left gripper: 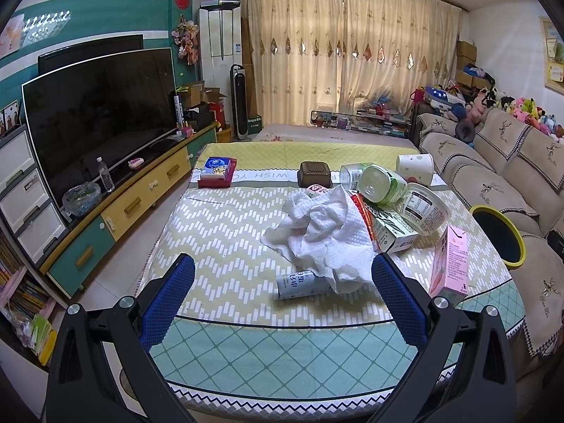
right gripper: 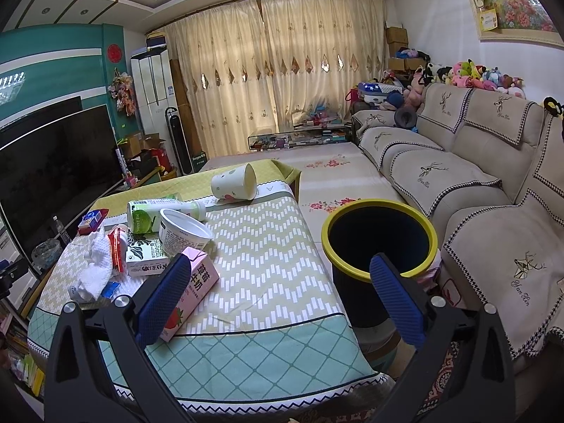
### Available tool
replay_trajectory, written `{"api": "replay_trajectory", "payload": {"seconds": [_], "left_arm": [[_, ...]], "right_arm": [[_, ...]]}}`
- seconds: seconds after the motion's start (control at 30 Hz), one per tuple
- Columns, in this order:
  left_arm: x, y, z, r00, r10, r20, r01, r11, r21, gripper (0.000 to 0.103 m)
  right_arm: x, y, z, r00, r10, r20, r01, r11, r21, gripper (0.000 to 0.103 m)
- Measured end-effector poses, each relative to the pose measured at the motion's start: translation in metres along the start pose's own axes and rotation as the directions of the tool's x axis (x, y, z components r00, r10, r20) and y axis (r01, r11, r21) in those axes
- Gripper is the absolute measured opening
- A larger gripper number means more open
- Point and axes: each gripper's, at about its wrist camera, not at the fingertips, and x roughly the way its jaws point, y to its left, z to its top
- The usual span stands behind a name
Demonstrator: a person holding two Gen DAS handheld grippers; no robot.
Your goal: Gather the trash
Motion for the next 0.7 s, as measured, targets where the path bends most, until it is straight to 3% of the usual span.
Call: {"api": "replay_trajectory", "payload": {"seconds": [0.7], "left_arm": [[0.0031, -0.0016, -0.0012, 1.0, -0.003, -0.01, 0.003, 1.0, 0.001, 0.099]], "right_arm": [[0.0019, -0.0003, -0.002, 1.0, 0.002, -0.003, -0.002, 1.0, 0.0, 0.097]]}}
